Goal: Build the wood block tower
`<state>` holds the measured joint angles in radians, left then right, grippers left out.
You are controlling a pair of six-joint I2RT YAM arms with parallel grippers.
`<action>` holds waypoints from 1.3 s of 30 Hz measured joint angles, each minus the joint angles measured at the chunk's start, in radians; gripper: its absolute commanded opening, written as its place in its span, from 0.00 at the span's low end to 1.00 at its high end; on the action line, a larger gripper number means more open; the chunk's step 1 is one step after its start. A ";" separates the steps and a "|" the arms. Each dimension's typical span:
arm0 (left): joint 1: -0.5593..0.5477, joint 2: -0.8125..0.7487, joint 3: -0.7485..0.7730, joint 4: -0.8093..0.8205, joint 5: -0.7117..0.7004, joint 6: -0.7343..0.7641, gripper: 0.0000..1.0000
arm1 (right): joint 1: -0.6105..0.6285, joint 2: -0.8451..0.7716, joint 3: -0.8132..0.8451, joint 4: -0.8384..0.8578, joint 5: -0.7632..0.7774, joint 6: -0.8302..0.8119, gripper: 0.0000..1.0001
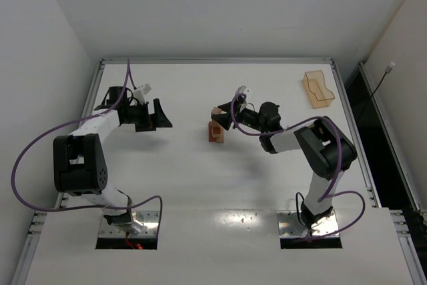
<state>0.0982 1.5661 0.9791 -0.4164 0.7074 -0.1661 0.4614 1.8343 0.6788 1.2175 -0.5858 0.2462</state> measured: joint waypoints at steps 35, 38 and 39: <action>0.000 -0.319 -0.095 0.012 -0.061 0.005 0.99 | -0.030 -0.346 0.371 -0.852 0.056 -0.250 0.75; -0.004 -0.336 -0.095 0.005 -0.103 0.018 0.99 | -0.105 -0.356 0.464 -1.118 0.140 -0.331 0.76; -0.008 -0.339 -0.095 0.002 -0.122 0.024 0.99 | -0.140 -0.364 0.466 -1.196 0.166 -0.356 0.76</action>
<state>0.0906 1.2270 0.8841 -0.4145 0.5854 -0.1425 0.3210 1.4708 1.1450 0.0219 -0.4202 -0.1093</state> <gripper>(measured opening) 0.993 0.761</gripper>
